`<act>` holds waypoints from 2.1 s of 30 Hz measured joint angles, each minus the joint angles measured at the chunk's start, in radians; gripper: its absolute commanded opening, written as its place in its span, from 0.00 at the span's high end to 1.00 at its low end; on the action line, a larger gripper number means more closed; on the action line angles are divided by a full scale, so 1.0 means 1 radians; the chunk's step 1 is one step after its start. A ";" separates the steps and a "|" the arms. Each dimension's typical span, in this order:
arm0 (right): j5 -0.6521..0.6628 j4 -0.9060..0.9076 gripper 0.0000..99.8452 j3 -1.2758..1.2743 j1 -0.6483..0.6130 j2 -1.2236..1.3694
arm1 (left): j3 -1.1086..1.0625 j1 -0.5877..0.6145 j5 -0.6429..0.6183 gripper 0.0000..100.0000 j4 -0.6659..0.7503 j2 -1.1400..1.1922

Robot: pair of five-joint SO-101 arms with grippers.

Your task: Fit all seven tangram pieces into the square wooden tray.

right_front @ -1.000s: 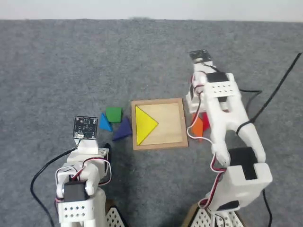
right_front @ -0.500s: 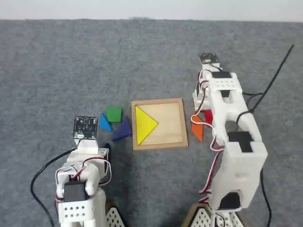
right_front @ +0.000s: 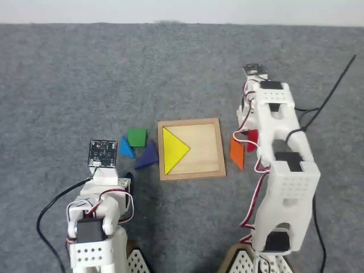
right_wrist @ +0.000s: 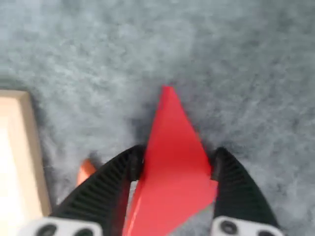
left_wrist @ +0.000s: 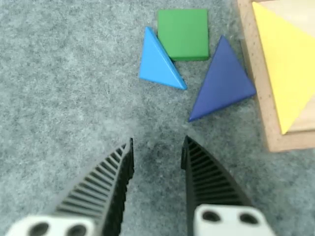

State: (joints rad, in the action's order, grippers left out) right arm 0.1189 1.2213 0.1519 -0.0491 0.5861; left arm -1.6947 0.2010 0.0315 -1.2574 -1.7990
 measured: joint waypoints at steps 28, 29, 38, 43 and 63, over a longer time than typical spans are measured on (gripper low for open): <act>0.032 0.086 0.99 0.026 0.166 -0.118 | 0.000 0.000 0.000 0.85 0.000 0.000; 0.032 0.086 0.99 0.026 0.166 -0.118 | 0.000 0.000 0.000 0.85 0.000 0.000; 0.032 0.241 0.99 0.091 0.000 -0.244 | 0.000 0.000 0.000 0.85 0.000 0.000; 0.034 0.273 0.99 0.095 -0.227 -0.298 | 0.000 0.000 0.000 0.85 0.000 0.000; 0.094 0.080 0.99 0.160 -0.534 -0.048 | 0.000 0.000 0.000 0.85 0.000 0.000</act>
State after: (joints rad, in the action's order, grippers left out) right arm 0.2125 1.3011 0.3115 -0.5831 0.5386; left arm -1.6947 0.2010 0.0315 -1.2574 -1.7990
